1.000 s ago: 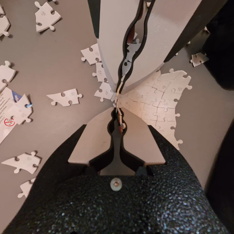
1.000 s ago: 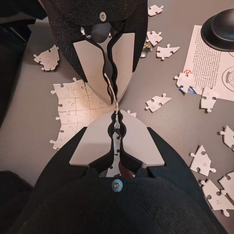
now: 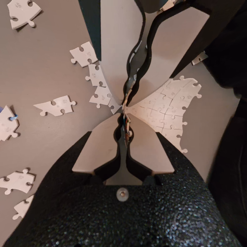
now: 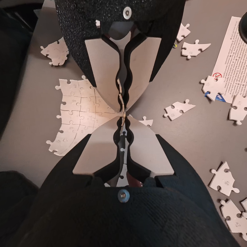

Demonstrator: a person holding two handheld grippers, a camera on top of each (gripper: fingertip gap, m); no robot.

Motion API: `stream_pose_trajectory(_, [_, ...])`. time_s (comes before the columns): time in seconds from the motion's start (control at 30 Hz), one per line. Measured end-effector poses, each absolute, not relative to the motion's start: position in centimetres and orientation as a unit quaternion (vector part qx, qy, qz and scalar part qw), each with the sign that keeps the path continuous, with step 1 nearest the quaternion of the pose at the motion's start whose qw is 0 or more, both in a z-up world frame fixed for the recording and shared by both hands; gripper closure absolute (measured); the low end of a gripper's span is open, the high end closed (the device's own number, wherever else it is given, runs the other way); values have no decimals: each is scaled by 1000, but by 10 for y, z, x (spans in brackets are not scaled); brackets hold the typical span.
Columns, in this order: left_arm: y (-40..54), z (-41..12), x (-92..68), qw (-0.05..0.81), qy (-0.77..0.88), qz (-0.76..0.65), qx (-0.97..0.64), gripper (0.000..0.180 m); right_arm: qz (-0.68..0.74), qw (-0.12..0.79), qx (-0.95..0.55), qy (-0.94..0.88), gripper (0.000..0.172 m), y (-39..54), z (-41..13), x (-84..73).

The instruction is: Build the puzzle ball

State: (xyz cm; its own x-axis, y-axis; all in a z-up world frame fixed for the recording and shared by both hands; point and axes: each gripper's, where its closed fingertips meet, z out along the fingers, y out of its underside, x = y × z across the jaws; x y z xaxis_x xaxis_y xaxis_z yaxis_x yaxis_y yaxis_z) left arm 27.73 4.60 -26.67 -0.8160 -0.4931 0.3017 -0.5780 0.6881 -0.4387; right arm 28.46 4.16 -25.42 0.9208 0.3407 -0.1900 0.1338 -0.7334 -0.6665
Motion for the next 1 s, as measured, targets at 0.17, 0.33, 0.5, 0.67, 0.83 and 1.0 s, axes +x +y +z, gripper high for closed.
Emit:
stream_pose_trajectory(0.17, [46,-268,275,100,-916,255,294,179,151,335,-920,-134,167,41,-255,283])
stream_pose_trajectory(0.33, [47,-268,275,98,-923,234,289,179,150,333,-922,-131,167,41,-256,284])
stream_pose_trajectory(0.5, [47,-269,276,100,-920,230,302,179,158,335,-921,-121,168,41,-257,285])
stream_pose_trajectory(0.67, [45,-269,273,124,-905,252,321,178,170,343,-916,-117,168,42,-256,283])
stream_pose_trajectory(0.83, [45,-271,275,119,-904,252,324,178,172,341,-918,-110,168,42,-258,285])
stream_pose_trajectory(1.0, [45,-270,277,117,-902,257,327,175,169,346,-917,-100,168,42,-256,288])
